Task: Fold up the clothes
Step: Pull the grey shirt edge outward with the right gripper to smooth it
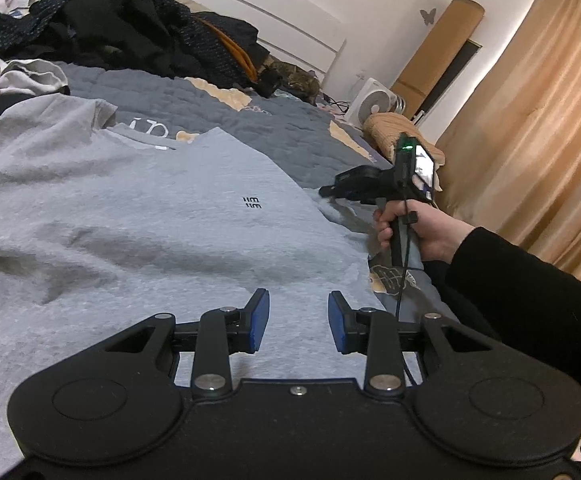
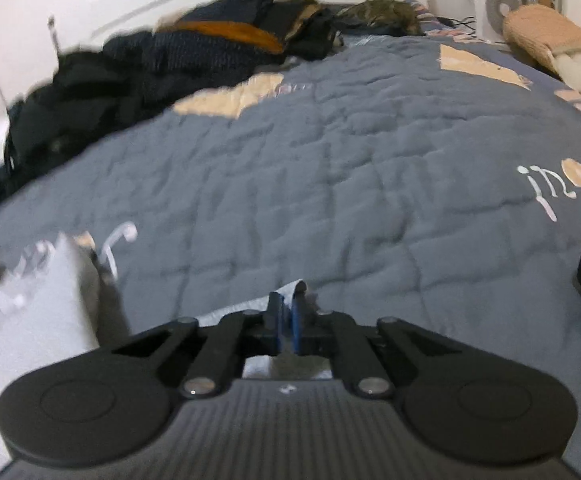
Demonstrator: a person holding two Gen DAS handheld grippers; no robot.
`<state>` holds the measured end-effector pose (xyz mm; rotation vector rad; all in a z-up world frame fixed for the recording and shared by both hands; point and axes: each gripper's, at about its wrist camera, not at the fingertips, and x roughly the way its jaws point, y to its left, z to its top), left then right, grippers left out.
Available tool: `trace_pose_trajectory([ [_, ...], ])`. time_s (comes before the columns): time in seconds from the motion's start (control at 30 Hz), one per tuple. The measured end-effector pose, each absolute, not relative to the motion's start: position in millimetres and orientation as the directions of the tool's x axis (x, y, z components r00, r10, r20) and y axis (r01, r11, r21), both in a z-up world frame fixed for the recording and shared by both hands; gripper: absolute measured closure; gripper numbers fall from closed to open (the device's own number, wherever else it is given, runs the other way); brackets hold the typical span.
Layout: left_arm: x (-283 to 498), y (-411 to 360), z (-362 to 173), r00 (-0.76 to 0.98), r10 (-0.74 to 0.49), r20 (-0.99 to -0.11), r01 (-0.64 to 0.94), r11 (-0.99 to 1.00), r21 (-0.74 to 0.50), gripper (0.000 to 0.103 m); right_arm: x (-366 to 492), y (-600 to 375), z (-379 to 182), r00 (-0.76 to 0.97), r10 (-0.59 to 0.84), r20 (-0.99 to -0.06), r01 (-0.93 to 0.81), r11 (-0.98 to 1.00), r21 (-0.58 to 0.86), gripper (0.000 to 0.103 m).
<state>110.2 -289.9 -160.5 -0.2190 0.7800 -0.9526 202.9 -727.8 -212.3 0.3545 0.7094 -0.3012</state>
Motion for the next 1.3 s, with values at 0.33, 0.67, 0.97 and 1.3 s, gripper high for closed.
trace_pose_trajectory([
  [0.33,110.3,-287.8,-158.2,0.342,-0.803,-0.488,0.644,0.578,-0.500,0.070,136.9,-776.9,-177.4,0.749,-0.412,-0.519,0.602,0.750,0.273,0.101],
  [0.67,107.7,-287.8,-155.7,0.322,-0.816,-0.480,0.657,0.558,-0.508,0.070,101.0,-790.1,-187.2,0.708,-0.372,-0.600,0.635,0.707,0.312,0.088],
  [0.97,96.6,-292.4,-150.5,0.293,-0.834,-0.467,0.682,0.525,-0.510,0.070,42.3,-765.9,-185.9,0.731,-0.276,-0.624,0.589,0.718,0.372,0.061],
  [1.3,97.0,-293.5,-151.8,0.291,-0.833,-0.472,0.679,0.527,-0.511,0.070,48.7,-757.8,-229.5,0.721,-0.172,-0.671,0.616,0.602,0.508,0.063],
])
